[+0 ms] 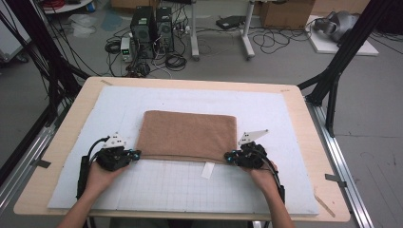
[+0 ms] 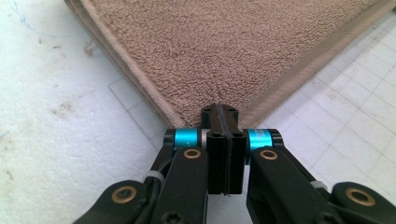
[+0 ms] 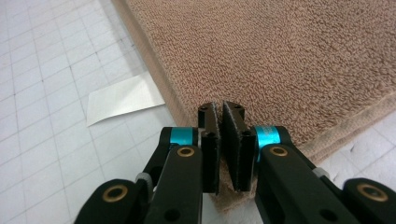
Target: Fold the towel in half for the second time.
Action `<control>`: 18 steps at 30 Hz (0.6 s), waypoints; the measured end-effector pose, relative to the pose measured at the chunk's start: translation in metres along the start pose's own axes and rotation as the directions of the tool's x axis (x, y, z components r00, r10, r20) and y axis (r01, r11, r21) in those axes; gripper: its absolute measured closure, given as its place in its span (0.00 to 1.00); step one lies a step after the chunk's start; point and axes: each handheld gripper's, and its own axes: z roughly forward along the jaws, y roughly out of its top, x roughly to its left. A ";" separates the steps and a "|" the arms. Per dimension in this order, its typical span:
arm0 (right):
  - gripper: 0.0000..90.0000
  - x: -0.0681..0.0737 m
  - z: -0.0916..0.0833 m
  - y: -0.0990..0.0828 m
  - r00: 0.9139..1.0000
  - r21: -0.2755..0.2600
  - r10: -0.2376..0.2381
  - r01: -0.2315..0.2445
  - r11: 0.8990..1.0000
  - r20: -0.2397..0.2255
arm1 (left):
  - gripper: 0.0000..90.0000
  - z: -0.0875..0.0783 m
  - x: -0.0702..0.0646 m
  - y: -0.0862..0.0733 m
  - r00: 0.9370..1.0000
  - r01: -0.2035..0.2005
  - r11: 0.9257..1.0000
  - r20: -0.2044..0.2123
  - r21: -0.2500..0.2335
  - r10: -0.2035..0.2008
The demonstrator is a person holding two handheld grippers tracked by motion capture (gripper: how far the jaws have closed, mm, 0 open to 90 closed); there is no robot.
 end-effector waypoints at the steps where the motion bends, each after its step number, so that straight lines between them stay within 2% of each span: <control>1: 0.84 0.000 -0.001 0.001 1.000 -0.005 0.000 0.000 1.000 -0.001 | 0.98 -0.001 0.000 0.001 1.000 -0.002 1.000 0.001 -0.004 0.002; 3: 0.77 0.000 -0.003 0.005 1.000 -0.025 0.002 -0.001 1.000 0.018 | 0.94 -0.003 0.001 0.002 1.000 0.004 1.000 0.006 -0.019 -0.004; 4: 0.73 0.000 -0.004 0.007 1.000 -0.038 0.010 -0.010 0.999 0.010 | 0.90 -0.004 0.000 0.004 1.000 0.003 1.000 0.011 -0.024 -0.003; 6: 0.61 0.002 -0.005 0.012 0.999 -0.057 0.007 -0.005 0.998 0.033 | 0.83 -0.006 0.000 0.006 1.000 0.004 0.999 0.018 -0.038 -0.003; 7: 0.59 0.002 -0.005 0.013 0.999 -0.062 0.004 -0.002 0.998 0.035 | 0.80 -0.008 0.000 0.008 1.000 0.003 0.999 0.027 -0.054 -0.001; 10: 0.44 0.003 -0.005 0.017 0.998 -0.075 0.010 -0.005 0.997 0.060 | 0.64 -0.011 -0.001 0.011 1.000 0.011 0.997 0.023 -0.072 -0.009; 12: 0.37 0.003 -0.006 0.017 0.998 -0.081 0.023 -0.017 0.997 0.063 | 0.58 -0.012 -0.002 0.011 1.000 0.010 0.997 0.021 -0.079 -0.008; 16: 0.29 0.005 -0.006 0.017 0.997 -0.083 0.030 -0.024 0.996 0.076 | 0.44 -0.014 -0.001 0.011 1.000 0.026 0.996 0.006 -0.085 -0.026; 18: 0.28 0.006 -0.006 0.017 0.996 -0.079 0.018 -0.011 0.997 0.091 | 0.40 -0.016 -0.001 0.011 1.000 0.025 0.996 0.002 -0.091 -0.025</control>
